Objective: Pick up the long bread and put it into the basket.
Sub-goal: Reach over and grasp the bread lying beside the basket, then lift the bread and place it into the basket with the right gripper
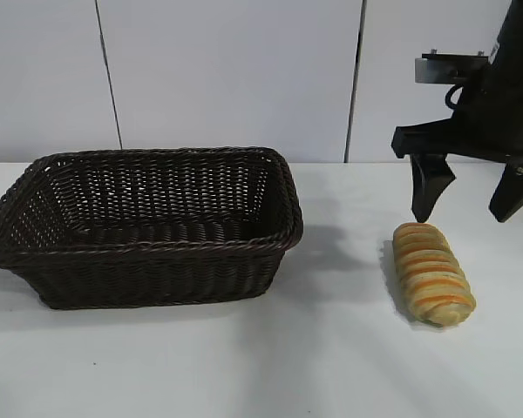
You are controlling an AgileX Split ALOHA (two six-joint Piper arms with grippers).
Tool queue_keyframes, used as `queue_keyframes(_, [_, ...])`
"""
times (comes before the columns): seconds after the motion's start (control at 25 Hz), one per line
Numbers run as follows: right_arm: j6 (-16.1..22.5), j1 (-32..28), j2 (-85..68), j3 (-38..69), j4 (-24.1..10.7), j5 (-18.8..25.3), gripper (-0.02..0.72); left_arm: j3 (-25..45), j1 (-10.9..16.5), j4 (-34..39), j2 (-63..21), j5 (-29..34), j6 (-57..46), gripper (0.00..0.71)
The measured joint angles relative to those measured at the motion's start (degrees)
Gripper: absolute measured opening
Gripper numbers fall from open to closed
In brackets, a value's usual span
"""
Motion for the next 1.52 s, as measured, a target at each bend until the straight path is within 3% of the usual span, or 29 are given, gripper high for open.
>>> queue_keyframes(0.32, [1.3, 0.0, 7.1, 0.0, 0.0, -3.1, 0.545, 0.0, 0.0, 0.0, 0.0, 0.0, 0.0, 0.657])
queue_keyframes(0.36, [1.5, 0.0, 7.6, 0.0, 0.1, -3.6, 0.519, 0.0, 0.0, 0.0, 0.0, 0.0, 0.0, 0.657])
queue_keyframes(0.44, [1.7, 0.0, 7.7, 0.0, 0.2, -4.0, 0.346, 0.0, 0.0, 0.0, 0.0, 0.0, 0.0, 0.657])
queue_keyframes(0.48, [1.7, 0.0, 7.7, 0.0, 0.2, -4.0, 0.223, 0.0, 0.0, 0.0, 0.0, 0.0, 0.0, 0.657])
queue_keyframes(0.56, [1.8, 0.0, 7.7, 0.0, 0.0, -3.9, 0.121, 0.0, 0.0, 0.0, 0.0, 0.0, 0.0, 0.657])
queue_keyframes(0.68, [1.8, 0.0, 7.0, -0.3, -1.0, -1.4, 0.121, 0.0, 0.0, 0.3, 0.0, 0.0, 0.0, 0.657])
queue_keyframes(0.8, [1.8, 0.0, 4.3, -2.7, -3.4, 5.1, 0.116, 0.0, 0.0, 0.0, 0.0, 0.0, 0.0, 0.657])
queue_keyframes(0.96, [1.6, 0.0, -2.6, -12.6, -5.9, 13.1, 0.116, 0.0, 0.0, 0.3, 0.0, 0.0, 0.0, 0.657])
queue_keyframes(1.2, [-0.6, 0.0, -8.1, -27.9, -6.2, 24.4, 0.116, 0.0, 0.0, 0.3, 0.0, 0.0, 0.0, 0.657])
queue_keyframes(1.32, [-1.2, 0.0, -8.3, -29.5, -5.4, 25.8, 0.116, 0.0, 0.0, 0.3, 0.0, 0.0, 0.0, 0.657])
queue_keyframes(1.52, [-3.3, 2.5, -7.3, -29.5, 0.4, 24.2, 0.116, 0.0, 0.0, 0.3, 0.0, 0.0, 0.0, 0.657])
